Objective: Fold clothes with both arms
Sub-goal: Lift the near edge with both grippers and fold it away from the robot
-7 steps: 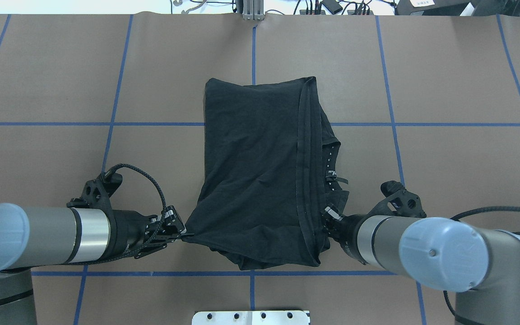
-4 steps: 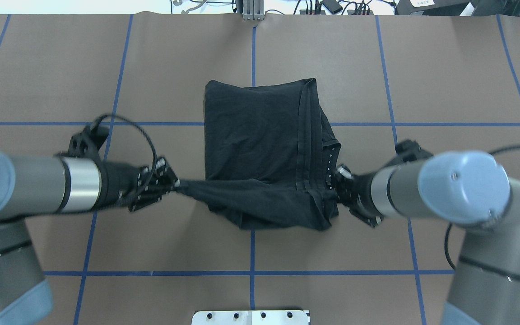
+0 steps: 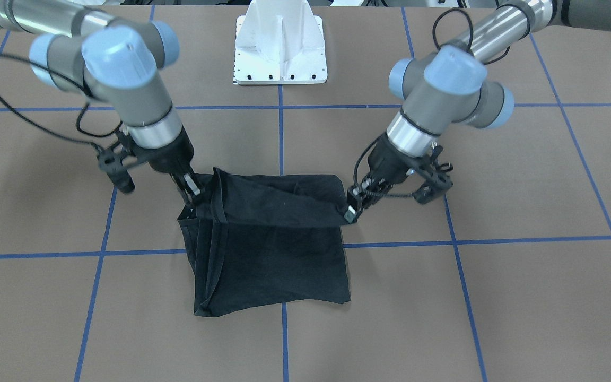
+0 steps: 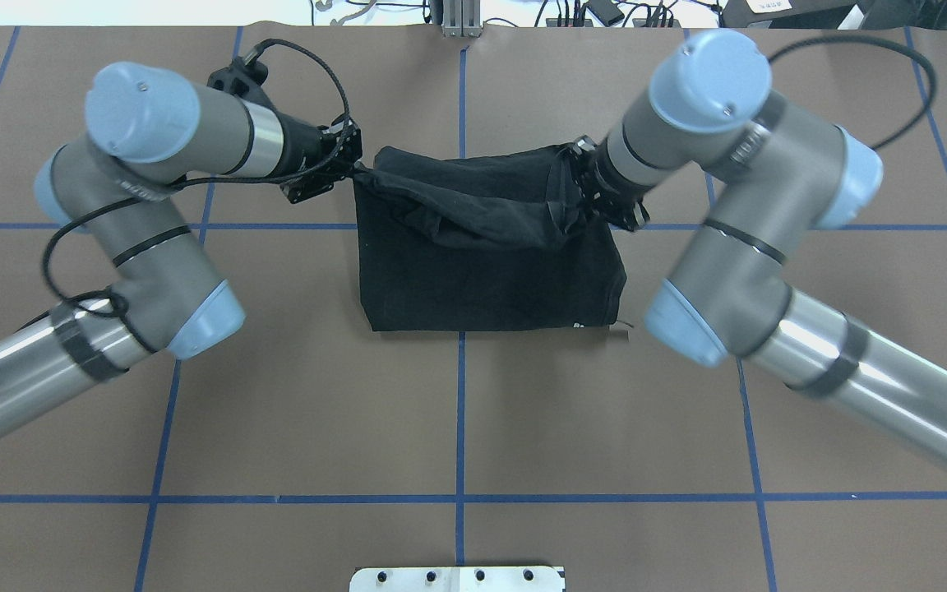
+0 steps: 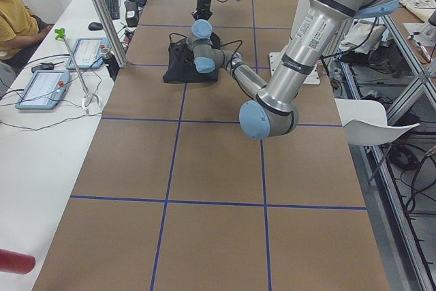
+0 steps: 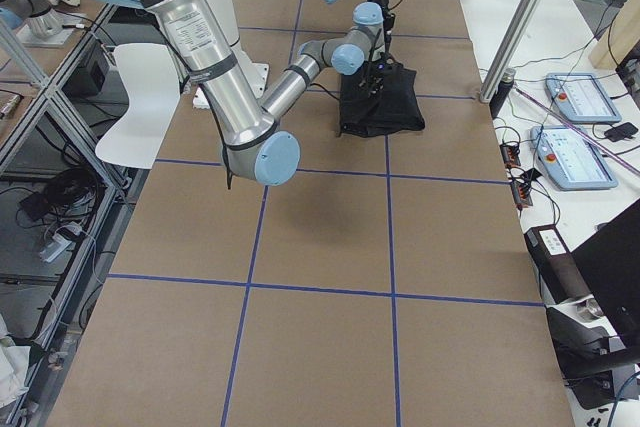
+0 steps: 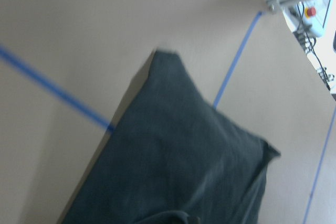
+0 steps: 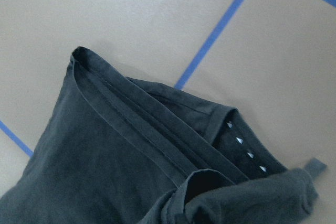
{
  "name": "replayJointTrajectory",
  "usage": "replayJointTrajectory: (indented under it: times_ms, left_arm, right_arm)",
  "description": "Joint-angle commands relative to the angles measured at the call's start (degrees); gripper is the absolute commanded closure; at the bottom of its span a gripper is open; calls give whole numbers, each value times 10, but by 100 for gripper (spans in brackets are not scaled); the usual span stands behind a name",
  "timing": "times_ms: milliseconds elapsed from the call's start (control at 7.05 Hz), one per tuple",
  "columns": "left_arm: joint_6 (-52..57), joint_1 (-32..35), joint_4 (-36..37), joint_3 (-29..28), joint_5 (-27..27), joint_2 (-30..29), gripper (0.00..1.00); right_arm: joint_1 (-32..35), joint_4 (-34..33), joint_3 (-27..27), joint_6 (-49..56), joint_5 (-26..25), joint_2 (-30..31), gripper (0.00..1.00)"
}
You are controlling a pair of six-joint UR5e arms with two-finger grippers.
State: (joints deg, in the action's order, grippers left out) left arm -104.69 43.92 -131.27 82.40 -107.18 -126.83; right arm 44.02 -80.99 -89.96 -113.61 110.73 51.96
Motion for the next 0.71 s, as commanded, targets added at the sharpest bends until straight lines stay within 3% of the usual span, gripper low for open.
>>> replayJointTrajectory:
  times_ms: [0, 284, 567]
  left_arm:
    - [44, 17, -124, -252, 80, -110, 0]
    - [75, 42, -134, -260, 91, -116, 0]
    - [75, 48, -126, -219, 58, -110, 0]
  right_arm:
    - [53, 160, 280, 56, 9, -118, 4]
    - [89, 156, 288, 115, 57, -135, 0]
    - [78, 153, 268, 115, 61, -132, 0]
